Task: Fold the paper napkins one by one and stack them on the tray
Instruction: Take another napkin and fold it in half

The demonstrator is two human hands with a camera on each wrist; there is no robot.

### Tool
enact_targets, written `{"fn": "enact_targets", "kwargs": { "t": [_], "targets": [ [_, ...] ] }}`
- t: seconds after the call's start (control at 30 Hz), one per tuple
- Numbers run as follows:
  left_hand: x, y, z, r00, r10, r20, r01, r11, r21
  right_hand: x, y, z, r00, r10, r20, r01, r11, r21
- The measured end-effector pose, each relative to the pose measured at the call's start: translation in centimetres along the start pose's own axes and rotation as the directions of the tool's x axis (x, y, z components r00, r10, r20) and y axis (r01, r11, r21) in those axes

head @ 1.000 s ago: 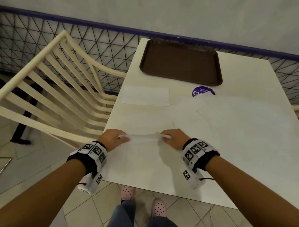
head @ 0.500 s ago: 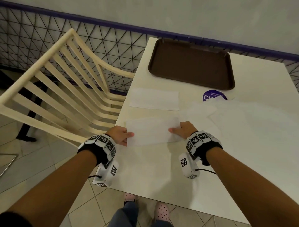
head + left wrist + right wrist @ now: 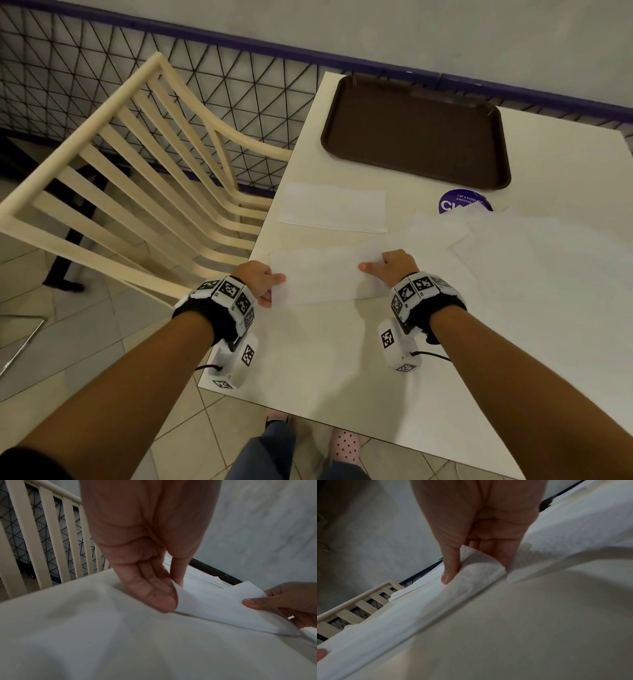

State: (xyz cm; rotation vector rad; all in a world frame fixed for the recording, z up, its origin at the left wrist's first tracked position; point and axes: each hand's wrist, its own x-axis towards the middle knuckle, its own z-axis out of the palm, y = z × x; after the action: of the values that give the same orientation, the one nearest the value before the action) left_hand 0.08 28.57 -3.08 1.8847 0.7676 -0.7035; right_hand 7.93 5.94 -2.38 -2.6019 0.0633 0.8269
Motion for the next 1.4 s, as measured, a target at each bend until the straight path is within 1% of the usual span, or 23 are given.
{"fn": "enact_targets", "kwargs": {
  "t": [0.07,0.23,0.47,0.57,0.6,0.67,0.7,0.73,0.77,0.8,0.83,0.87,0.9,1.0,1.03,1.13,1.2,1.23,1.27,1.3,1.33,1.37,1.4],
  "targets": [
    [-0.1,0.0,0.1,1.000,0.011,-0.024,-0.011,0.999,0.036,0.1,0.0,0.0,1.000,0.004,-0.011,-0.004,1.000,0.019],
    [-0.5,0.3,0.1,0.997,0.057,-0.058,-0.042,0.971,0.235,0.3,0.0,0.2,0.999,0.032,-0.018,-0.031,0.998,0.046],
    [-0.8,0.9,0.6,0.989,0.057,-0.133,-0.004,0.928,0.373,0.4,-0.1,0.2,0.999,0.038,-0.014,-0.037,0.998,0.049],
    [-1.1,1.3,0.9,0.970,0.100,-0.221,-0.010,0.926,0.377,0.5,-0.1,0.4,0.999,0.039,-0.012,-0.038,0.999,0.037],
    [-1.4,1.5,1.1,0.959,0.159,-0.234,-0.048,0.906,0.421,0.5,-0.1,0.4,0.999,0.037,-0.014,-0.036,0.999,0.037],
    [-1.9,1.6,1.5,0.899,0.369,-0.234,-0.173,0.792,0.586,0.5,-0.1,0.4,0.999,0.031,-0.023,-0.030,0.999,0.031],
    [-2.1,1.7,1.7,0.852,0.480,-0.207,-0.220,0.689,0.691,0.4,-0.1,0.4,0.999,0.029,-0.024,-0.029,0.999,0.028],
    [-2.1,1.9,2.0,0.812,0.565,-0.148,-0.242,0.556,0.795,0.4,-0.1,0.5,0.999,0.025,-0.027,-0.024,0.999,0.027],
    [-2.2,2.0,2.3,0.794,0.604,-0.068,-0.245,0.419,0.874,0.4,0.0,0.5,0.999,0.024,-0.027,-0.023,0.999,0.030],
    [-2.2,1.9,2.7,0.795,0.607,-0.001,-0.241,0.317,0.917,0.4,0.0,0.5,0.999,0.020,-0.030,-0.018,0.999,0.036],
    [-2.2,2.0,3.2,0.801,0.597,0.043,-0.241,0.256,0.936,0.4,-0.1,0.5,0.999,0.021,-0.028,-0.020,0.999,0.046],
    [-2.2,1.9,3.6,0.813,0.580,0.057,-0.239,0.244,0.940,0.4,0.0,0.5,0.999,0.018,-0.031,-0.016,0.998,0.061],
    [-2.1,1.8,3.9,0.823,0.566,0.043,-0.236,0.272,0.933,0.4,0.0,0.4,0.999,0.026,-0.031,-0.024,0.998,0.065],
    [-2.3,1.7,4.8,0.862,0.506,-0.032,-0.223,0.435,0.873,0.4,0.2,0.2,1.000,0.010,-0.013,-0.009,0.999,0.045],
    [-2.5,1.8,5.0,0.876,0.481,-0.041,-0.212,0.459,0.863,0.4,0.4,0.2,1.000,0.020,0.002,-0.020,0.999,0.036],
    [-2.7,2.0,5.6,0.889,0.453,-0.067,-0.177,0.475,0.862,-0.1,0.5,-0.1,1.000,-0.007,0.015,0.006,0.998,0.065],
    [-2.7,1.9,5.8,0.893,0.443,-0.081,-0.167,0.492,0.855,-1.1,0.6,0.0,0.996,-0.068,-0.064,0.076,0.988,0.136],
    [-2.7,1.8,5.8,0.893,0.441,-0.086,-0.161,0.494,0.854,-2.1,0.5,0.2,0.985,-0.114,-0.127,0.130,0.984,0.123],
    [-2.7,1.7,5.9,0.892,0.443,-0.090,-0.158,0.492,0.856,-3.2,0.4,0.6,0.962,-0.191,-0.198,0.200,0.979,0.026],
    [-2.7,1.6,5.9,0.889,0.448,-0.092,-0.155,0.484,0.861,-4.5,0.2,1.2,0.931,-0.284,-0.230,0.257,0.956,-0.141],
    [-2.7,1.5,6.0,0.885,0.455,-0.096,-0.153,0.480,0.864,-5.6,0.1,2.1,0.898,-0.392,-0.199,0.322,0.895,-0.309],
    [-2.7,1.5,6.1,0.881,0.463,-0.101,-0.153,0.479,0.864,-6.5,0.0,3.3,0.866,-0.485,-0.119,0.397,0.813,-0.427],
    [-2.7,1.4,6.1,0.875,0.472,-0.106,-0.154,0.480,0.864,-7.3,-0.1,4.4,0.848,-0.530,-0.023,0.451,0.743,-0.495]
  ]
}}
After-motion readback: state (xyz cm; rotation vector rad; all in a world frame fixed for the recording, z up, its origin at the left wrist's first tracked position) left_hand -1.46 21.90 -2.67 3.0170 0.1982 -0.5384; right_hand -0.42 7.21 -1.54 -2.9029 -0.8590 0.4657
